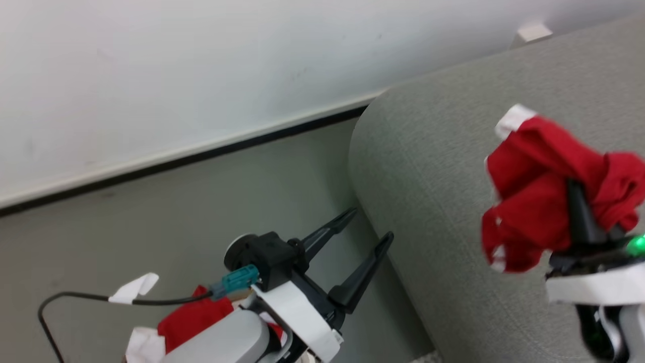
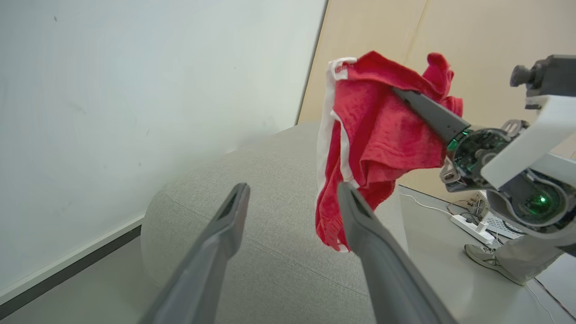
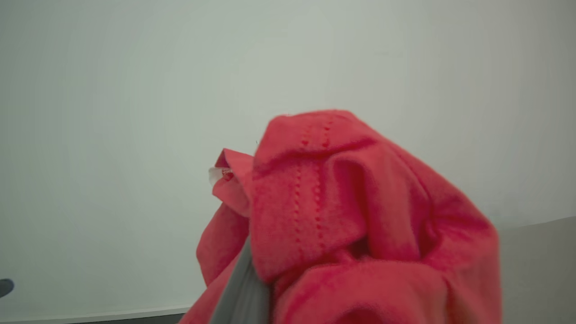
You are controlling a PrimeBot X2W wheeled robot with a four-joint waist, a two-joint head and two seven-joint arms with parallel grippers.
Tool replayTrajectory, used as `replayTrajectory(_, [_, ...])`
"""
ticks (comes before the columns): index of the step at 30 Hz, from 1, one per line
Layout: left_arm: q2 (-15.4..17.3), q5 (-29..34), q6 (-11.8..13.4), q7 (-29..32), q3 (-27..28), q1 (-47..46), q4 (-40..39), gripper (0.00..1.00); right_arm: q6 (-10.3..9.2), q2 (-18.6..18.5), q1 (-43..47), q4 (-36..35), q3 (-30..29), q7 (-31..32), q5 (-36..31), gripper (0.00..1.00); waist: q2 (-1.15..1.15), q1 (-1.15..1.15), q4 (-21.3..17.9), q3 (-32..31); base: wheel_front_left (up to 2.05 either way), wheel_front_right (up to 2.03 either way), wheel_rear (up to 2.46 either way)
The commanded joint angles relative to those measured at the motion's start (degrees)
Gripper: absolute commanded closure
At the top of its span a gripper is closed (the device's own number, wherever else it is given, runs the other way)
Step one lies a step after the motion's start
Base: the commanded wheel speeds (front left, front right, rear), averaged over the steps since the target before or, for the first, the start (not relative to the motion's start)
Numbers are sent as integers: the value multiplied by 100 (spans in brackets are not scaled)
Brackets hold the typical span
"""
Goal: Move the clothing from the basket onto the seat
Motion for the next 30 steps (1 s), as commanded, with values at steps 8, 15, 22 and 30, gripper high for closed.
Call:
replayTrajectory(8, [29,94,-154,180,-5,-442,-165,0,-11,-450,-1134,267,-656,83,-423,100,-1,0,840,1242,0,0,0])
replayTrajectory(15, [160,156,-162,216,164,-765,-261,0,-11,-1172,-2056,760,-1169,215,-422,100,-1,0,1355,2023,0,0,0])
replayTrajectory(22, [251,248,-133,265,249,-1017,-357,0,-11,-1854,-2831,1567,-1840,389,-353,100,-1,0,1690,2663,0,0,0])
replayTrajectory(30, [297,250,-148,227,322,-1175,-343,0,-11,-2316,-3302,3069,-2039,924,-263,100,-1,0,1887,3043,0,0,0])
